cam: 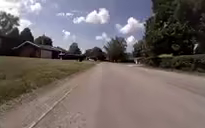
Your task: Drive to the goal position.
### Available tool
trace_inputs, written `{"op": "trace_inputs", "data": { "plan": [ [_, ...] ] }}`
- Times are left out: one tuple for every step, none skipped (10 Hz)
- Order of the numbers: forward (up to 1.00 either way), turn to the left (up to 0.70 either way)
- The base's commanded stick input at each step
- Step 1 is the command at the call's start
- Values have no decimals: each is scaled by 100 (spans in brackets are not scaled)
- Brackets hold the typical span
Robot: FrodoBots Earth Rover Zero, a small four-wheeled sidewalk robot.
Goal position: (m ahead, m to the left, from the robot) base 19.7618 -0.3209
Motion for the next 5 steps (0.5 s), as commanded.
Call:
{"op": "trace_inputs", "data": {
  "plan": [
    [100,2],
    [100,2],
    [100,2],
    [100,2],
    [100,2]
  ]
}}
